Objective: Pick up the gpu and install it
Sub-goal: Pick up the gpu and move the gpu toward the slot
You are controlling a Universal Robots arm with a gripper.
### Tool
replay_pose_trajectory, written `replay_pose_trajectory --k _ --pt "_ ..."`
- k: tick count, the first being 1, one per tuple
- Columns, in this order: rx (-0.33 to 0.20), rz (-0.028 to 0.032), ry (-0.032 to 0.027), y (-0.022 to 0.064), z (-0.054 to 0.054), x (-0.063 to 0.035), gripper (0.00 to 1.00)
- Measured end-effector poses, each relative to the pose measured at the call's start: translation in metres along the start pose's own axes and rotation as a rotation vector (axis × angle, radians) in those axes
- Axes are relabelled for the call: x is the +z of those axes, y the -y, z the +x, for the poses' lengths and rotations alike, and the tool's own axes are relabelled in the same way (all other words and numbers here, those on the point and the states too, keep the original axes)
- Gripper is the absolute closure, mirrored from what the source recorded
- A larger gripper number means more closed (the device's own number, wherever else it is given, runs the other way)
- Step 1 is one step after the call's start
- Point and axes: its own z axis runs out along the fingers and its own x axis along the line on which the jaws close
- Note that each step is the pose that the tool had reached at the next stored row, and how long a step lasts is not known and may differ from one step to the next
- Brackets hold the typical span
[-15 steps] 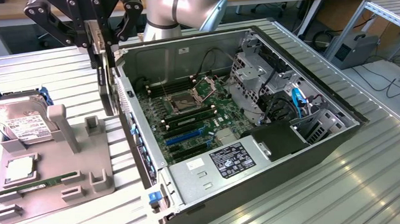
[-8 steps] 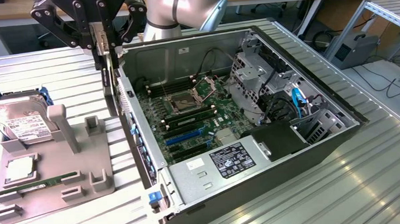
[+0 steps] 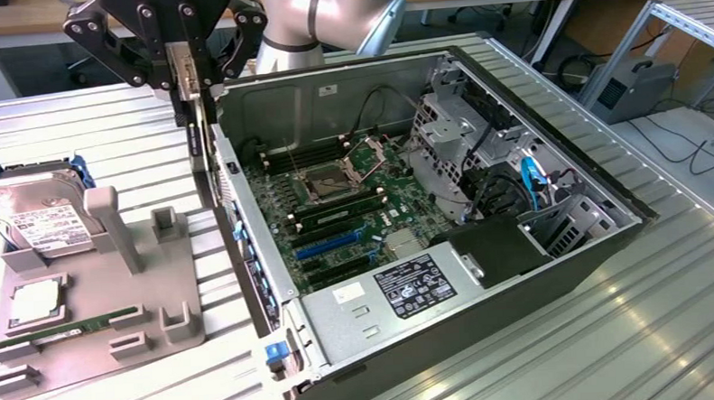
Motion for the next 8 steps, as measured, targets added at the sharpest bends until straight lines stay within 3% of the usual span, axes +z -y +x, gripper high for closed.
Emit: replay_pose_trajectory --k 8 --pt "0.000 0.0001 0.0000 -0.0006 -0.0034 0.0023 0.72"
